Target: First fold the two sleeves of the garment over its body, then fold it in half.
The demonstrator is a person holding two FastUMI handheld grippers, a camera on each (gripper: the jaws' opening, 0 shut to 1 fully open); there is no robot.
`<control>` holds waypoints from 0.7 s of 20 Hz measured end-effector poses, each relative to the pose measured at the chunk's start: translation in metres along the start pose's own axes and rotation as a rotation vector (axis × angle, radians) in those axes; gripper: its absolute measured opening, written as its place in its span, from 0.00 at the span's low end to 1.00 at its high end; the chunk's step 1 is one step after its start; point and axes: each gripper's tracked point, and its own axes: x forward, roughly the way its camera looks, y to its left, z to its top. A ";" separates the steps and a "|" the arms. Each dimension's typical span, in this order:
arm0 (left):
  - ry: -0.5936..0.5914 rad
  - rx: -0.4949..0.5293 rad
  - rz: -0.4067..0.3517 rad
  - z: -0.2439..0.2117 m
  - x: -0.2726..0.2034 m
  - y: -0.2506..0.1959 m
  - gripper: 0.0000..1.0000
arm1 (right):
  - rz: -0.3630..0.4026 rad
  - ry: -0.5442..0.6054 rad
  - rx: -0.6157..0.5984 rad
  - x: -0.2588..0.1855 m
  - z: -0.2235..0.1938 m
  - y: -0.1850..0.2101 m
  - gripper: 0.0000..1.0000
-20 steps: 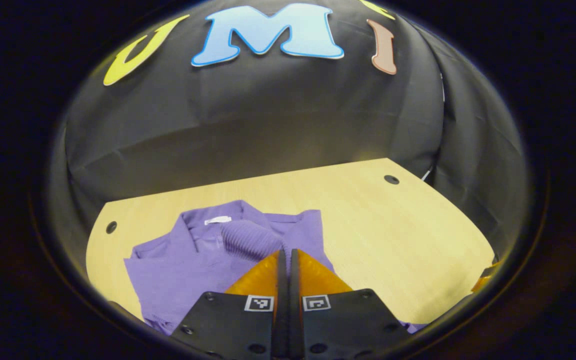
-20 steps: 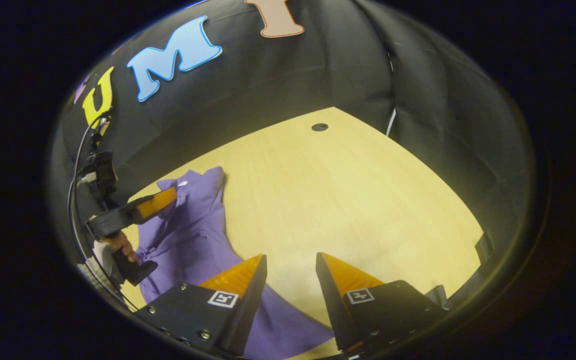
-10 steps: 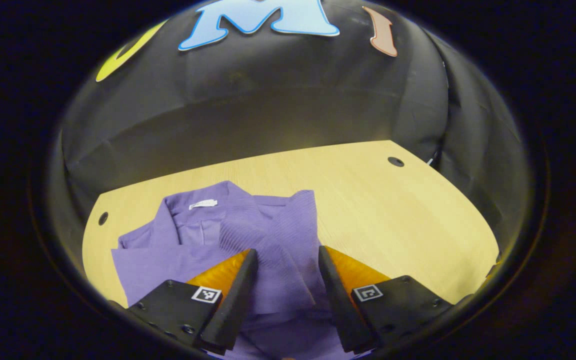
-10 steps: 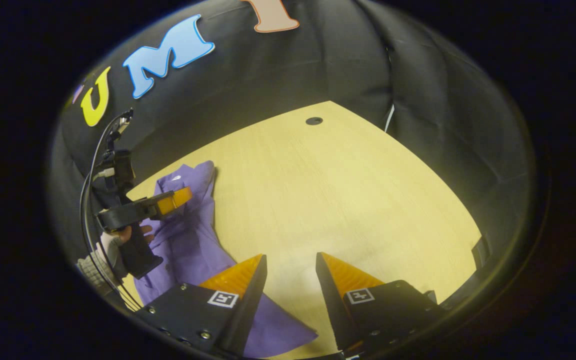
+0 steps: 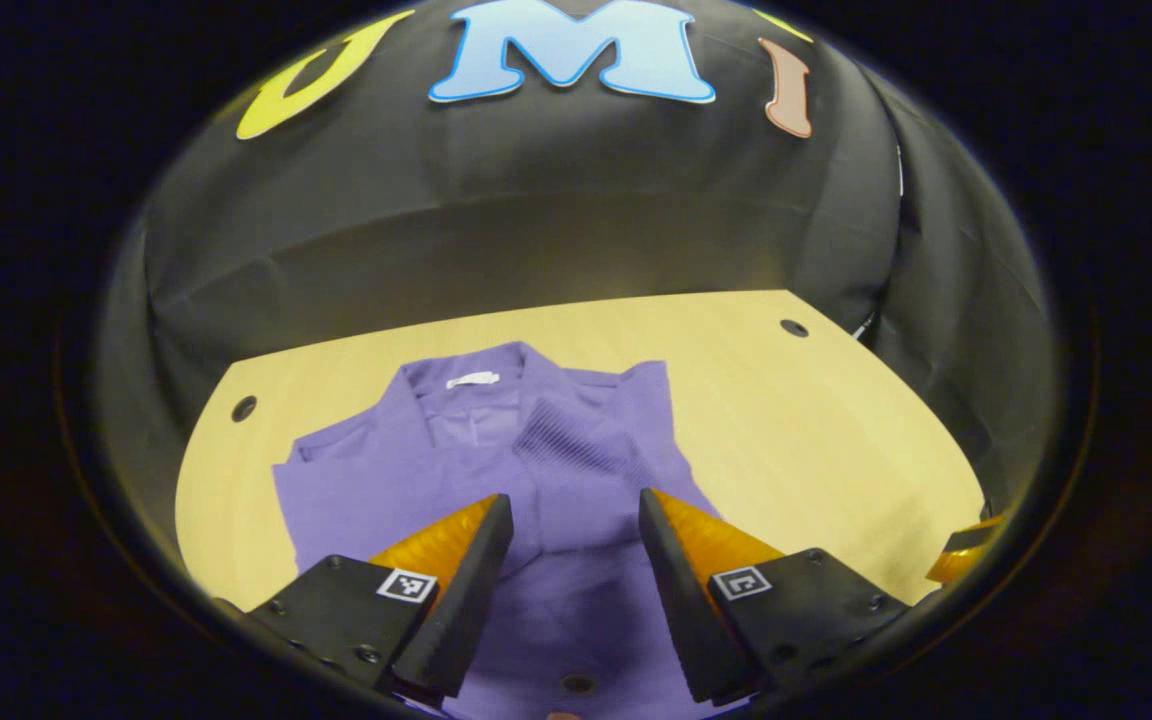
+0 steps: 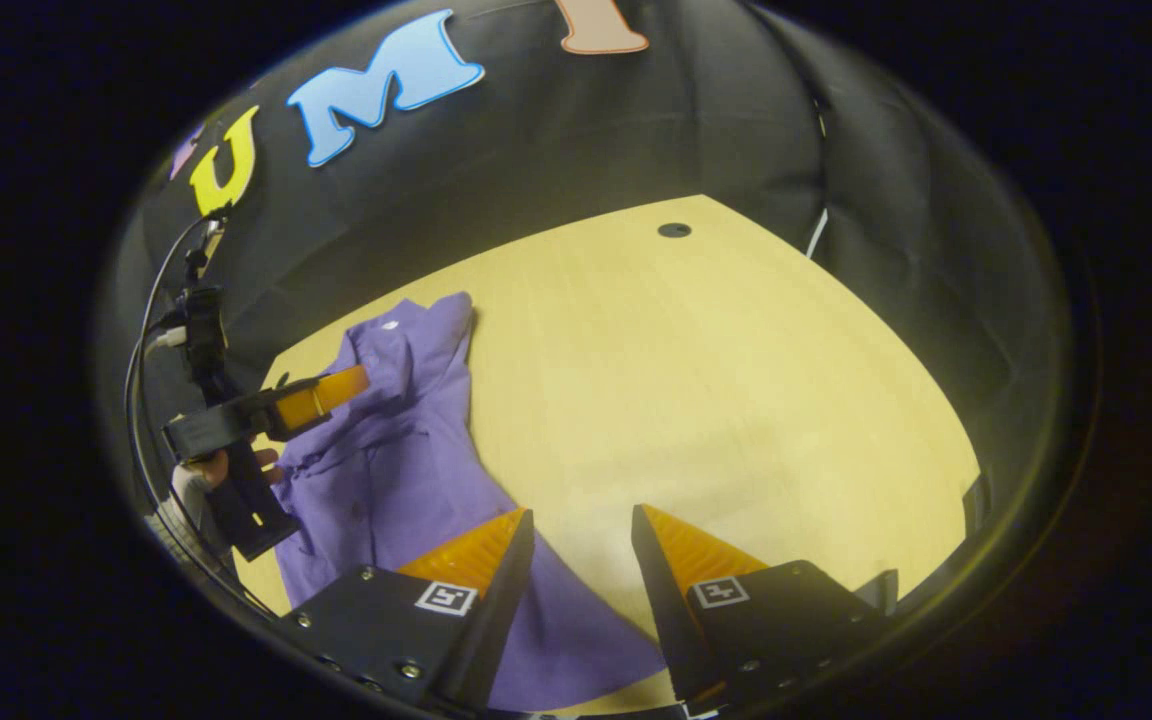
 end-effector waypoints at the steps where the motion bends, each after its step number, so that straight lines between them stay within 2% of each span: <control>1: 0.006 0.001 0.012 -0.008 -0.009 0.009 0.86 | 0.008 0.010 -0.016 0.001 -0.005 0.005 0.63; 3: 0.030 -0.008 0.045 -0.040 -0.038 0.033 0.84 | 0.027 0.044 -0.066 0.004 -0.022 0.019 0.63; 4: 0.041 -0.011 0.056 -0.050 -0.048 0.041 0.84 | 0.031 0.054 -0.079 0.004 -0.028 0.022 0.58; 7: 0.070 -0.022 0.090 -0.087 -0.084 0.065 0.84 | 0.042 0.095 -0.127 0.010 -0.047 0.032 0.58; 9: 0.089 -0.024 0.111 -0.108 -0.104 0.076 0.89 | 0.048 0.119 -0.150 0.015 -0.059 0.036 0.58; 10: 0.100 -0.034 0.121 -0.119 -0.114 0.081 0.94 | 0.053 0.134 -0.165 0.017 -0.065 0.041 0.58; 13: 0.126 -0.065 0.139 -0.144 -0.135 0.089 0.94 | 0.063 0.168 -0.207 0.022 -0.080 0.047 0.58; 14: 0.137 -0.070 0.146 -0.153 -0.142 0.093 0.94 | 0.064 0.177 -0.219 0.023 -0.084 0.049 0.63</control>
